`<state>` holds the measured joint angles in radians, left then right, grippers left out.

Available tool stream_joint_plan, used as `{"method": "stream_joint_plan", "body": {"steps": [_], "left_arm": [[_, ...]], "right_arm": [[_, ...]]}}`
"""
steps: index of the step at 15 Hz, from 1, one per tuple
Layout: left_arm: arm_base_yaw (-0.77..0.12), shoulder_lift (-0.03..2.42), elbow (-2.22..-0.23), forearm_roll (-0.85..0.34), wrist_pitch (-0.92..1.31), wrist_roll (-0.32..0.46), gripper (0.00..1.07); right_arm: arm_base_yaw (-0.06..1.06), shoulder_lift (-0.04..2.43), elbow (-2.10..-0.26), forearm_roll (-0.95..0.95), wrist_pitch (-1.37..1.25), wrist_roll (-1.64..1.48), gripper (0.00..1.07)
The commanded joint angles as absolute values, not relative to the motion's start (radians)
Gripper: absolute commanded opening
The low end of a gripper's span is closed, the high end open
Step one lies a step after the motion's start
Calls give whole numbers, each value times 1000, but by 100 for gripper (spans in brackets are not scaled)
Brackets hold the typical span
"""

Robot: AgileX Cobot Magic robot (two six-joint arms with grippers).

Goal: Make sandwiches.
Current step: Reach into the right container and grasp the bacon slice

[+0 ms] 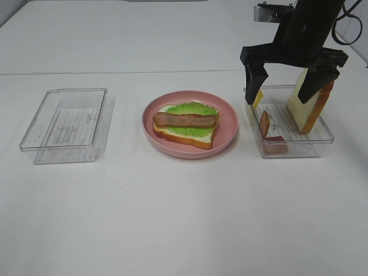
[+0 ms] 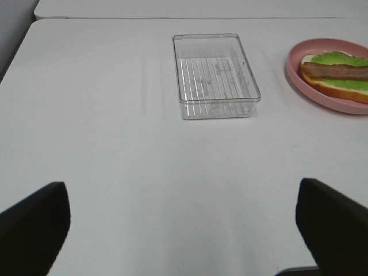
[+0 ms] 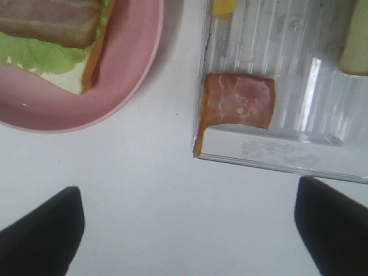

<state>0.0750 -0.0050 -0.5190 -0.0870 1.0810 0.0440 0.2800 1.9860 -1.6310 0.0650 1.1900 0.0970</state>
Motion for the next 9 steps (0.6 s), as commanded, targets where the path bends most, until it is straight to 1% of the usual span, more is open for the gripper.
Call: {"method": "stream_joint_plan", "body": {"steps": [1, 3, 9], "left_arm": [[77, -24, -518, -96, 1070, 40, 102], [77, -24, -518, -96, 1070, 40, 102], [77, -24, -518, -96, 1070, 40, 102]], "right_arm": [[276, 2026, -1620, 92, 1132, 86, 96], [276, 2074, -1620, 89, 1072, 86, 96], [276, 2157, -1620, 81, 1043, 88, 96]]}}
